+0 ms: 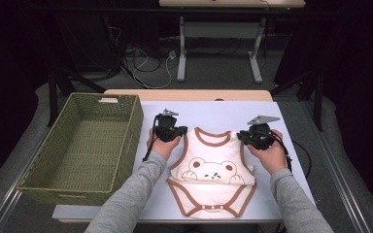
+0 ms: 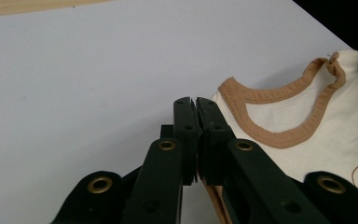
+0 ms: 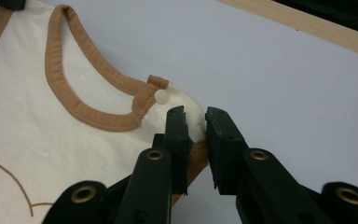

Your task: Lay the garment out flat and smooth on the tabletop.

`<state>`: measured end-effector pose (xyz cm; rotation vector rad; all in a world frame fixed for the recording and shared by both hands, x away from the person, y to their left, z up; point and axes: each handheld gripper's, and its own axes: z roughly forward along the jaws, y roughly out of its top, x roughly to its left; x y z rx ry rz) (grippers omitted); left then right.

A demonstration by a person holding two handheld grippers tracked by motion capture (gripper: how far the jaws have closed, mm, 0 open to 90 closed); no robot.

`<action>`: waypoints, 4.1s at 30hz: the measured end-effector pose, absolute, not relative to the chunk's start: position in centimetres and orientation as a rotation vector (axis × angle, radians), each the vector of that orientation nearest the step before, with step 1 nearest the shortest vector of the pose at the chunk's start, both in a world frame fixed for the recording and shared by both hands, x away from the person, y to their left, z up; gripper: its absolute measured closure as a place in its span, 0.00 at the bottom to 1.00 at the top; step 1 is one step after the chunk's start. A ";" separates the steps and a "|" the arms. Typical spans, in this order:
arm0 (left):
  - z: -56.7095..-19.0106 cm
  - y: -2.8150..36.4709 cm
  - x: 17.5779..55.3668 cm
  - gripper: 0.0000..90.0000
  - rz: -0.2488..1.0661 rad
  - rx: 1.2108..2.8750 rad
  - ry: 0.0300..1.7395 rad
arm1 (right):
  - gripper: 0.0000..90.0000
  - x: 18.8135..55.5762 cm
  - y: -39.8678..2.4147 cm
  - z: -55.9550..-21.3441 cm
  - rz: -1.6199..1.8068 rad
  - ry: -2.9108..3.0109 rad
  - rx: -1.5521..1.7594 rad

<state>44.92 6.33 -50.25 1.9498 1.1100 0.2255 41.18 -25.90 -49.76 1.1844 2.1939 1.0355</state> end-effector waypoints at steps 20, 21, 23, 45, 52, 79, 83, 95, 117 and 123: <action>-48.3 6.1 49.2 0.97 0.311 1.871 1.122 | 0.88 45.9 -25.2 -47.4 0.988 2.150 1.199; -48.1 6.1 49.3 0.97 0.320 1.866 1.120 | 0.88 46.2 -25.2 -47.3 0.990 2.147 1.204; -47.7 6.1 49.5 0.97 0.337 1.855 1.125 | 0.88 46.6 -25.2 -47.0 0.993 2.135 1.207; -41.4 5.7 51.8 0.98 0.445 1.786 1.087 | 0.88 48.1 -25.1 -42.2 1.040 1.978 1.160; -42.4 5.6 52.5 0.97 0.470 1.814 1.119 | 0.88 48.9 -24.6 -42.5 1.028 1.964 1.171; -47.2 4.5 52.6 0.97 0.523 1.861 1.175 | 0.87 50.3 -22.9 -46.8 0.947 2.000 1.208; -47.7 4.3 52.6 0.97 0.529 1.863 1.187 | 0.87 50.3 -22.6 -47.2 0.938 2.005 1.204; -48.3 3.4 52.6 0.97 0.540 1.875 1.185 | 0.87 50.9 -21.6 -48.1 0.902 2.007 1.201; -49.7 2.4 52.5 0.97 0.510 1.888 1.189 | 0.87 51.1 -19.9 -49.5 0.900 2.038 1.195; -50.1 2.1 52.4 0.95 0.503 1.904 1.186 | 0.87 51.0 -19.9 -49.5 0.900 2.040 1.197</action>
